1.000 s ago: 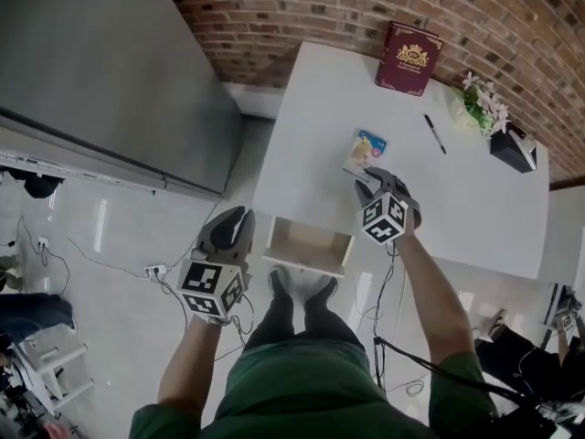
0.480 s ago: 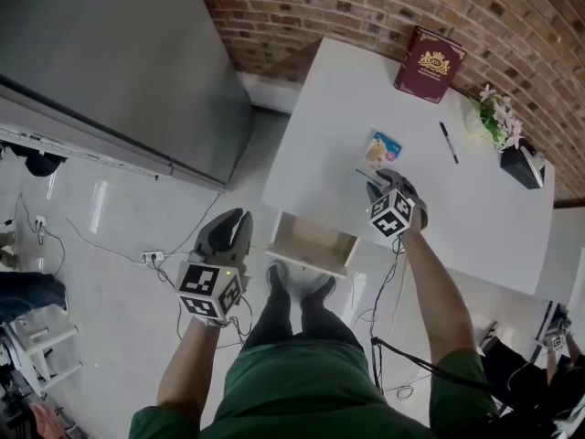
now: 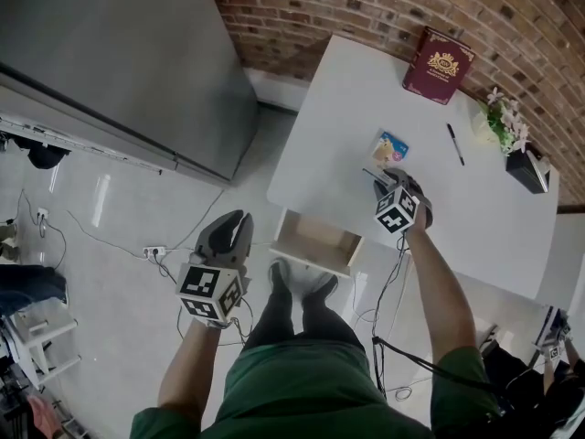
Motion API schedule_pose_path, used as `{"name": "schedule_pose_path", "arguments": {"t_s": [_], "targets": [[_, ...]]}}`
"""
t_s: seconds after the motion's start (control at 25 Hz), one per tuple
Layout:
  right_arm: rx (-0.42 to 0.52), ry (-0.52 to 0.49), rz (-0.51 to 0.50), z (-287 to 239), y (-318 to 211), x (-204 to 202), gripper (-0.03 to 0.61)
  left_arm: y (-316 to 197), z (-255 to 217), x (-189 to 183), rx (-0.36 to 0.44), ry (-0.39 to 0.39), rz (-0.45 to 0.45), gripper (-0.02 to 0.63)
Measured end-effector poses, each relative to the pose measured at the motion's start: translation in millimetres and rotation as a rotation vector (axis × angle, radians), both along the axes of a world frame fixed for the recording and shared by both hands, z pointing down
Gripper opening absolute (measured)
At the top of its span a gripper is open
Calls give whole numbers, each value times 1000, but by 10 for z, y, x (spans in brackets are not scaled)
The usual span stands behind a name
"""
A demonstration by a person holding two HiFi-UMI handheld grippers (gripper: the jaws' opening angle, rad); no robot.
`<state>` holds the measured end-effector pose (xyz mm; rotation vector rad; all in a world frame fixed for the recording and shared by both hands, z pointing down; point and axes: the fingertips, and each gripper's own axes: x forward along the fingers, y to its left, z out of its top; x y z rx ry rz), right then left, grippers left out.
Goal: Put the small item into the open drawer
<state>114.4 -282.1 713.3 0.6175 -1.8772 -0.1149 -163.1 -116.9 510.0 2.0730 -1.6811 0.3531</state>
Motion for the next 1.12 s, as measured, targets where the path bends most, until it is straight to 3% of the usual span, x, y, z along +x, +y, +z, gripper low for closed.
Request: {"name": "schedule_pose_path", "arguments": {"t_s": [0.52, 0.76, 0.92, 1.12], "targets": [[77, 50, -10, -29, -80, 18, 99, 76, 7, 48, -30, 21, 12, 52], [118, -9, 30, -241, -107, 19, 67, 89, 49, 5, 0, 0, 11, 52], [124, -75, 72, -445, -81, 9, 57, 88, -28, 148, -22, 28, 44, 52], [130, -137, 106, -646, 2, 22, 55, 62, -115, 237, 12, 28, 69, 52]]}}
